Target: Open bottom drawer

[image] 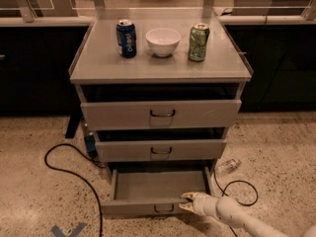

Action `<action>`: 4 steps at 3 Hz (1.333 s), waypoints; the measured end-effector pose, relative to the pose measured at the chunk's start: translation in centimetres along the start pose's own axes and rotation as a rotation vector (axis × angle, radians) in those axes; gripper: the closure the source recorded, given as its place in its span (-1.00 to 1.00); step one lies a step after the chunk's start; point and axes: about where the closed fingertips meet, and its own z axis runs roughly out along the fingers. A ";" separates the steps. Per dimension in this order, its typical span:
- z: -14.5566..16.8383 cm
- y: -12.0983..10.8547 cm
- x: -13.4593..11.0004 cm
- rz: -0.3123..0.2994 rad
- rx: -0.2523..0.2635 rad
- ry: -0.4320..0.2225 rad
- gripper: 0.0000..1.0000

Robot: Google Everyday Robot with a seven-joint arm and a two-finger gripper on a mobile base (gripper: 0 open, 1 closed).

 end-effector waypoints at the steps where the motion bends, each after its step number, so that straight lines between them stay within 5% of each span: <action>1: -0.1 0.2 -0.1 0.000 0.002 -0.002 1.00; 4: -2.1 2.8 0.4 0.040 0.040 -0.014 1.00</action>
Offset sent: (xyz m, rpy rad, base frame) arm -0.1229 -0.0459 0.0035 0.1073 -0.0351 -0.1921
